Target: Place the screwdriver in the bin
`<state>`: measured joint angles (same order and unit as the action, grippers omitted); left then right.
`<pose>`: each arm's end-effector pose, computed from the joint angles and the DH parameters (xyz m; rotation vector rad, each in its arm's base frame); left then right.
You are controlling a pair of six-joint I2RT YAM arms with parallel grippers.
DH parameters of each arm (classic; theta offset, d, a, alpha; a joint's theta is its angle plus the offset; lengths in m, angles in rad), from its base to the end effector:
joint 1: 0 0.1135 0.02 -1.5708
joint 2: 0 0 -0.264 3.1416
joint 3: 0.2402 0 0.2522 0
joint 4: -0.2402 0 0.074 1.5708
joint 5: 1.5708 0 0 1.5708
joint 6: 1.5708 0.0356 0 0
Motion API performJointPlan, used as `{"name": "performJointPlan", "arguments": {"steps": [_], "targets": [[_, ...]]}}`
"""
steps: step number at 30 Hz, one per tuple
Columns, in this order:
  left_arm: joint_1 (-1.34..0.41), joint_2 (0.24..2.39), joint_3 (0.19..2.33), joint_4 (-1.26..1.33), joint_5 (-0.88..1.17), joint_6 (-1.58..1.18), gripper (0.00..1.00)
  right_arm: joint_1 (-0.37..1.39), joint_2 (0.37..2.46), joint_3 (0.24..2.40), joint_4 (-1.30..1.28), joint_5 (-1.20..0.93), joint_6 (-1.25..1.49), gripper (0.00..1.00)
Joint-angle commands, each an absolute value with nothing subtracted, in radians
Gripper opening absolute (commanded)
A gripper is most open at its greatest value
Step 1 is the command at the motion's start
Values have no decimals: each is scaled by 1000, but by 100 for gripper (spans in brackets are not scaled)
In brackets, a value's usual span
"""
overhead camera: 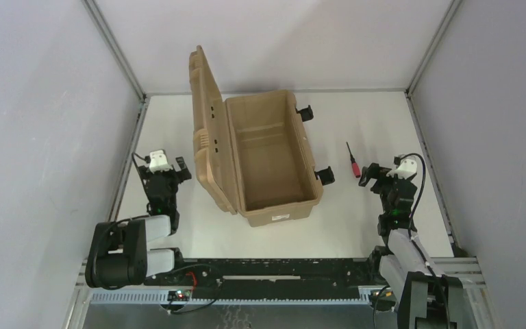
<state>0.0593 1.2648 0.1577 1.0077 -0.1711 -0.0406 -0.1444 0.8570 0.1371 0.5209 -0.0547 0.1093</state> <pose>0.2115 0.0186 0.1622 -0.2124 1.6576 0.1570 0.1767 -0.0237 0.1750 0.1845 1.7599 0.0230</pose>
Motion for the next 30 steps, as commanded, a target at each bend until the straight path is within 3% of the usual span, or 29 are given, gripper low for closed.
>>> {"name": "performJointPlan", "arguments": {"steps": [1,6,12,15,21,30], "targets": [[63,1261,191,1068,-158,-21,100,-146,845,135,578,-66,82,100],[63,1263,190,1068,-158,-21,100,-146,807,252,443,-124,80,100],[63,1264,191,1068,-158,-21,100,-146,905,574,149,-260,108,100],[63,1262,190,1068,-158,-21,100,-142,1022,790,-51,-276,134,100],[63,1264,190,1068,-157,-21,100,-42,1393,1169,-526,-60,45,98],[63,1264,190,1068,-157,-21,100,44,1801,1332,-752,65,49,97]]}}
